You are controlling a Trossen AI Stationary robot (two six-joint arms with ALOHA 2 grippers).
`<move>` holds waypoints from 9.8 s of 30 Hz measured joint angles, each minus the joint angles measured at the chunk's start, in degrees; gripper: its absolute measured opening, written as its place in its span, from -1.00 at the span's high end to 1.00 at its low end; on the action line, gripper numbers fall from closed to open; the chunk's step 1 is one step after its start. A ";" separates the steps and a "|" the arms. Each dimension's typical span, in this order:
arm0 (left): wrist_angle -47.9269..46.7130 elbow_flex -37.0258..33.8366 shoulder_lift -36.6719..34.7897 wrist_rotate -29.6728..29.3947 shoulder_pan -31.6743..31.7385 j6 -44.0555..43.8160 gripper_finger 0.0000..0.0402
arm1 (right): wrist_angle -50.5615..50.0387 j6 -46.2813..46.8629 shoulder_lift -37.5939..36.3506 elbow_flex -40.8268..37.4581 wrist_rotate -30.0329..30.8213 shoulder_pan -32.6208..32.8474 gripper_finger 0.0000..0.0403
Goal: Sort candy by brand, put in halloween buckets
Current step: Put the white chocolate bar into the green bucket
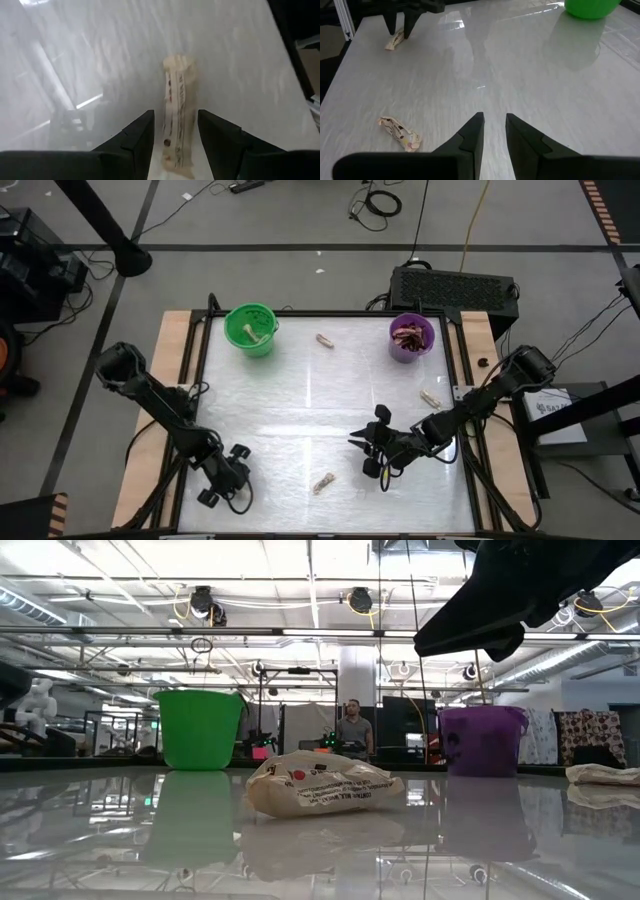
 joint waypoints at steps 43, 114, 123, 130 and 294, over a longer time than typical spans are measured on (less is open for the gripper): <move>-7.12 14.97 -21.56 -50.21 37.03 36.46 0.68 | -0.05 -0.46 0.00 0.02 0.00 -0.02 0.64; -1.88 46.68 35.00 -7.66 68.63 54.56 0.06 | -0.07 -4.96 0.02 0.02 -0.26 -1.40 0.64; -23.48 66.92 46.10 -5.73 71.59 56.12 0.06 | -1.58 -7.70 0.02 0.00 -1.65 -1.36 0.64; -30.69 75.55 50.52 -1.46 74.41 56.12 0.06 | -3.17 -7.73 0.02 0.00 -3.21 -1.36 0.64; -3.03 2.47 -18.93 3.61 39.03 24.72 -0.14 | -63.61 22.32 -6.00 -8.97 -28.74 -39.50 0.63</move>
